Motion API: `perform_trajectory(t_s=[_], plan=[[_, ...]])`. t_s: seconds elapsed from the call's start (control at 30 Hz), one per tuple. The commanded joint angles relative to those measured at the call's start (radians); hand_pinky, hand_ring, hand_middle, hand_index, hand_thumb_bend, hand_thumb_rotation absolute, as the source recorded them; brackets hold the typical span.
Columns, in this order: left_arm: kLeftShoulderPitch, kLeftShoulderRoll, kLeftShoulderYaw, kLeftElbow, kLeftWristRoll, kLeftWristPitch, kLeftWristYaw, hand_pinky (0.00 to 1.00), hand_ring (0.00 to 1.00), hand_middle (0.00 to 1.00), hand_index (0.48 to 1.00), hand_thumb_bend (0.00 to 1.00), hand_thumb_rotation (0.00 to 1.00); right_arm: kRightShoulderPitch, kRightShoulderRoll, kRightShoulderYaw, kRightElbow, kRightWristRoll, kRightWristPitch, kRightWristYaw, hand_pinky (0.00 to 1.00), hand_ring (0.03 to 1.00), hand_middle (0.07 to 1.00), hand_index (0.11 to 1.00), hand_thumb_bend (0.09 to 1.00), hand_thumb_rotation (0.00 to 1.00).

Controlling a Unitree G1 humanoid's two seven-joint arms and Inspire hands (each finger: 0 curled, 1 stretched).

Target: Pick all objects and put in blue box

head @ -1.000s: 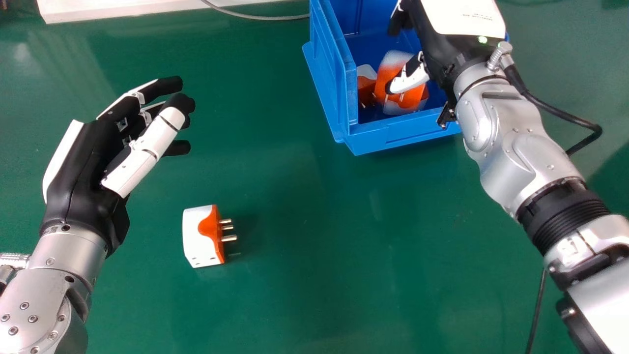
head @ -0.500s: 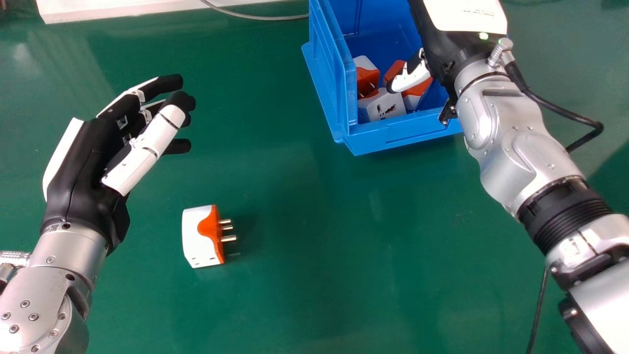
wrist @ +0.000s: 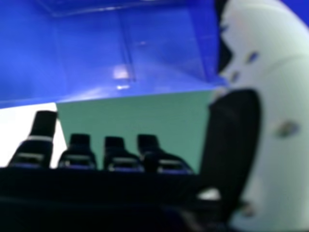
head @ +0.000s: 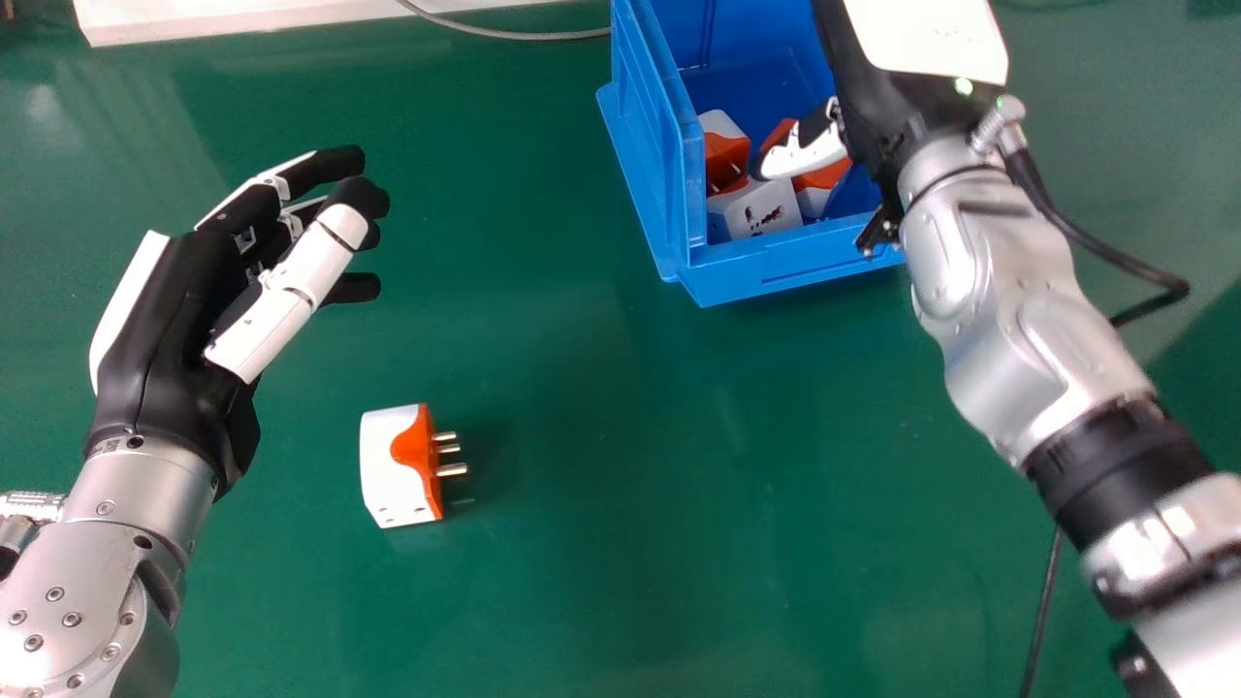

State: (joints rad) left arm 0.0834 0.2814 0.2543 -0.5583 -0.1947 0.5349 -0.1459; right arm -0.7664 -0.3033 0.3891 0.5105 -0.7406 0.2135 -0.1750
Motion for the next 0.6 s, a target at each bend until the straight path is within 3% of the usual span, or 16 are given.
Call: perform_trajectory(t_s=[0.0,0.33,0.57], plan=[[-0.004,-0.003,0.003,-0.013,0.002,-0.019,0.005,0.71,0.79,0.77,0.800,0.53,0.55,0.034,-0.017,-0.028,-0.102,0.000,0.010,-0.011,0.86,0.984,1.000,0.957,0.650,0.00],[0.000,-0.002,0.011,-0.009,-0.005,-0.024,-0.001,0.72,0.80,0.78,0.805,0.53,0.55,0.330,-0.009,-0.092,-0.507,-0.035,0.026,-0.049,0.87,0.992,1.000,0.955,0.619,0.04],[0.005,-0.003,0.013,-0.014,-0.004,-0.028,-0.003,0.72,0.79,0.78,0.804,0.53,0.55,0.552,0.010,-0.090,-0.750,-0.046,-0.040,-0.084,0.88,0.993,1.000,0.949,0.605,0.07]])
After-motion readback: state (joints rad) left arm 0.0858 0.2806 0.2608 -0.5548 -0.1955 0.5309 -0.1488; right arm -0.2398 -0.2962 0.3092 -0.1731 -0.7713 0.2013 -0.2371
